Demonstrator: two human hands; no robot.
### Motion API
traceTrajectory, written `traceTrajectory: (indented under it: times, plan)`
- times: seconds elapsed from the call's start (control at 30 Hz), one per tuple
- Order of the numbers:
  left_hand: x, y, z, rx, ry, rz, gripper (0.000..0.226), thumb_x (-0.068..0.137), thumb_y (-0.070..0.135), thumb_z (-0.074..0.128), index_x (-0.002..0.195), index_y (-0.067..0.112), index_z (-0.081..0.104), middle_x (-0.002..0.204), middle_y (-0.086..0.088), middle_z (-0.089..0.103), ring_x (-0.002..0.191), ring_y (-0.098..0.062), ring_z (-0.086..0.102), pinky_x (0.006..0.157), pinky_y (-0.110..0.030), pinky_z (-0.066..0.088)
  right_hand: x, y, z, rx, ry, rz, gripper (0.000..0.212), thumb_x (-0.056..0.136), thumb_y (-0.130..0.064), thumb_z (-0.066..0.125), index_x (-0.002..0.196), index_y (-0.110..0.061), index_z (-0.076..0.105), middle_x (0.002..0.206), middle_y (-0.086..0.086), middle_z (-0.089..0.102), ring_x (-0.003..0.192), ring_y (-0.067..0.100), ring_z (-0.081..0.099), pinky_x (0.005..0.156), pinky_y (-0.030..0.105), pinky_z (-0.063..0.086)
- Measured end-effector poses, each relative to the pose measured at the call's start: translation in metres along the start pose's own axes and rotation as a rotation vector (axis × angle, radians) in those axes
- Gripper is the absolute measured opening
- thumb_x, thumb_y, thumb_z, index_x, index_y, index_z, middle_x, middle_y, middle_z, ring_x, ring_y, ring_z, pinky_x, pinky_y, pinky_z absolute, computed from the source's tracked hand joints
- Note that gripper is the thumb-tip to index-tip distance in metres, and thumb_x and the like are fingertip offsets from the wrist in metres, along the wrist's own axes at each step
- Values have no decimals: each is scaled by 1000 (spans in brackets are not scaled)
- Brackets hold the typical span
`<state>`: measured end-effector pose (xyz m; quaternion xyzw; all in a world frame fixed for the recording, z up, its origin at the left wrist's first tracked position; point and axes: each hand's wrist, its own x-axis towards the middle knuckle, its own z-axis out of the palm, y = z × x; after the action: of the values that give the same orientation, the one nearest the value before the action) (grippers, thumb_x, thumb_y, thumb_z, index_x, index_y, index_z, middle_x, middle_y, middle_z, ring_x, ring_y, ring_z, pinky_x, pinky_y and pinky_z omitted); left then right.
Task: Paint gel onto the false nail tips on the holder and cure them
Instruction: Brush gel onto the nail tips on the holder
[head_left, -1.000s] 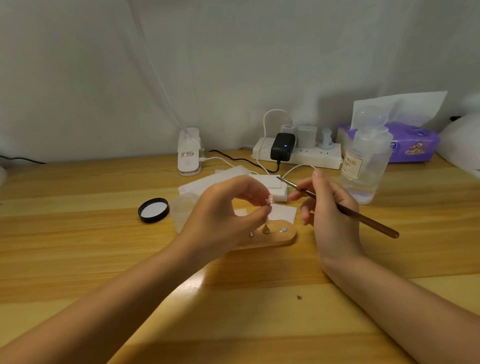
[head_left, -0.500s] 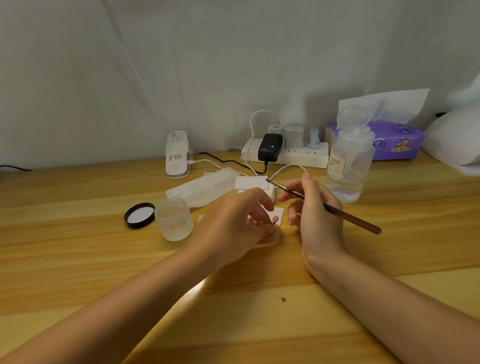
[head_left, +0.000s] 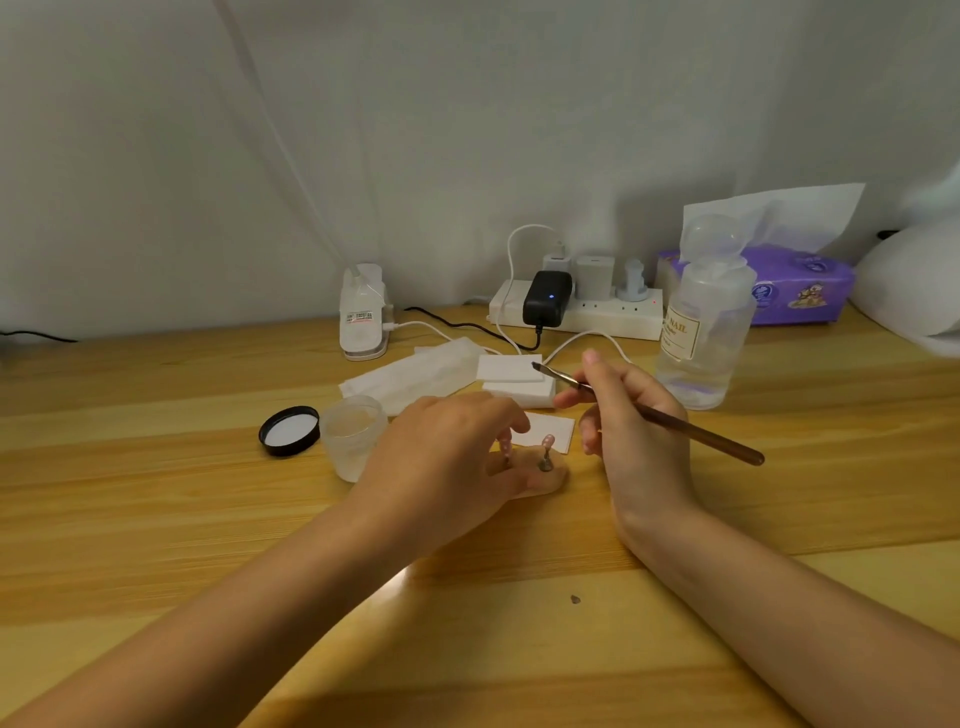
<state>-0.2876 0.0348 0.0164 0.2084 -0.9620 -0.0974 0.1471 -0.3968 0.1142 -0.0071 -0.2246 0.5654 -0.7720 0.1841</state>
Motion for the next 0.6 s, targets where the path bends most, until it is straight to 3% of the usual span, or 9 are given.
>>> traceTrajectory:
  times: [0.43, 0.5, 0.57, 0.6]
  plan:
    - [-3, -5, 0, -10, 18, -47, 11, 89, 29, 58, 98, 34, 61, 98, 15, 61, 86, -4, 47, 65, -11, 37, -1, -1, 1, -16, 0, 15, 25, 92, -26, 51, 71, -18, 62, 60, -5, 66, 44, 3, 40, 41, 11, 36]
    - [-5, -4, 0, -14, 67, -20, 10, 88, 28, 59, 95, 35, 60, 101, 16, 60, 87, -2, 41, 78, -15, 36, -1, -1, 1, -30, 1, 12, 26, 93, -26, 50, 71, -19, 63, 60, -5, 66, 44, 3, 41, 42, 11, 37]
    - [-10, -3, 1, -22, 139, 52, 9, 88, 25, 58, 94, 32, 58, 105, 17, 60, 87, 2, 40, 97, -13, 22, -1, -1, 1, -41, 9, 13, 26, 92, -26, 50, 71, -21, 64, 61, -5, 66, 44, 2, 43, 42, 11, 38]
    - [-14, -2, 0, -29, 179, 96, 10, 88, 22, 59, 95, 29, 59, 105, 15, 61, 87, 3, 41, 99, -11, 19, -1, -1, 1, -42, 9, 13, 26, 92, -27, 50, 71, -21, 64, 61, -5, 67, 44, 2, 43, 42, 11, 38]
